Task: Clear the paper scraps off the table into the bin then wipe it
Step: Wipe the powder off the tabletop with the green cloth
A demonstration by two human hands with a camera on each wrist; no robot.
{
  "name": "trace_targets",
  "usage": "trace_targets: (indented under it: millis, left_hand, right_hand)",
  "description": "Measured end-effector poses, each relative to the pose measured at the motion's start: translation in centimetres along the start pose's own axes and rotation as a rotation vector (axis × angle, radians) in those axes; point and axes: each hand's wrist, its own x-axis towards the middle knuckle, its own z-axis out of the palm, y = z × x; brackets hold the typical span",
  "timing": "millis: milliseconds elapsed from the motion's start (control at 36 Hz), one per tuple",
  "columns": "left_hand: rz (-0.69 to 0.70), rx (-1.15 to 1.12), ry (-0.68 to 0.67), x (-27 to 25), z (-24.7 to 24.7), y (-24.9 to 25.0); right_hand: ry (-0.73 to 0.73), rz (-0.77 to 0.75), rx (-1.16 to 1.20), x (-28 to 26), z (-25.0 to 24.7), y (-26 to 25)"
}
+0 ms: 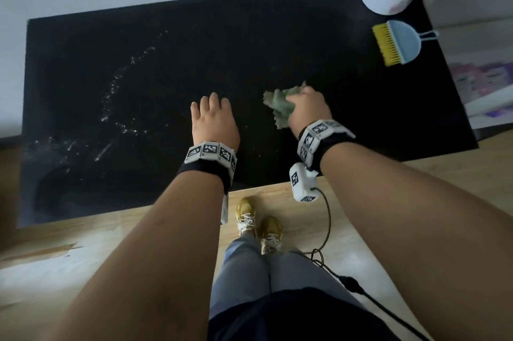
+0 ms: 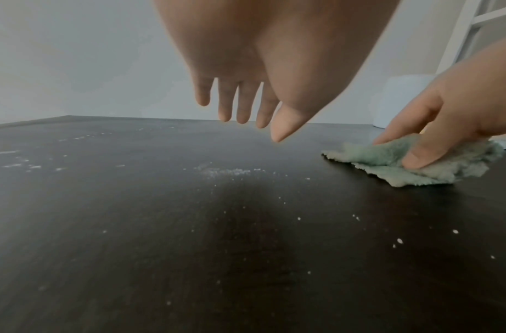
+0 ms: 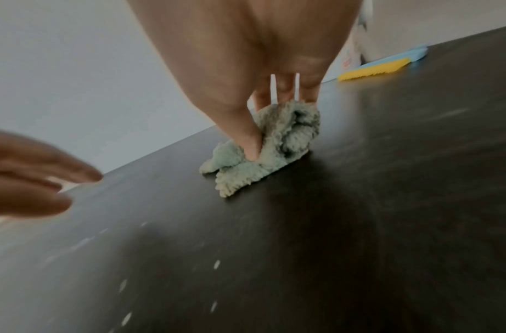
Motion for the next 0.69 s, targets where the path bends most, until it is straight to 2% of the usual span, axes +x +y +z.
trace_targets:
  millis: [194, 278, 333, 389, 444, 583, 694]
  left_hand:
    - [-0.014, -0.027, 0.048, 0.4, -0.1, 0.2]
    - [-0.009, -0.024, 0.044, 1.0, 0.0, 0.3]
    - [-0.009, -0.024, 0.034, 1.5, 0.2, 0.2]
    - [-0.013, -0.026, 0.026, 1.9, 0.4, 0.0]
    - [-0.018, -0.028, 0.021, 2.5, 0.5, -0.2]
    - [-0.037, -0.025, -0.002, 3.2, 0.9, -1.3]
    - [-0.061, -0.029, -0.012, 3.2, 1.1, -2.2]
  right_hand:
    - [-0.006, -0.120, 0.178, -0.2, 0.7, -1.0]
    - [0.096, -0.046, 0.179, 1.8, -0.5, -1.2]
    - [0.169, 0.088, 0.160, 3.6, -1.5, -1.3]
    - [0.148, 0.221, 0.144, 5.1, -1.9, -1.4]
    - [0.141, 0.285, 0.096, 6.2, -1.7, -1.7]
    - [0.063, 0.234, -0.048, 8.0, -1.2, -3.7]
    - [-0.020, 0.198, -0.018, 8.7, -1.8, -5.2]
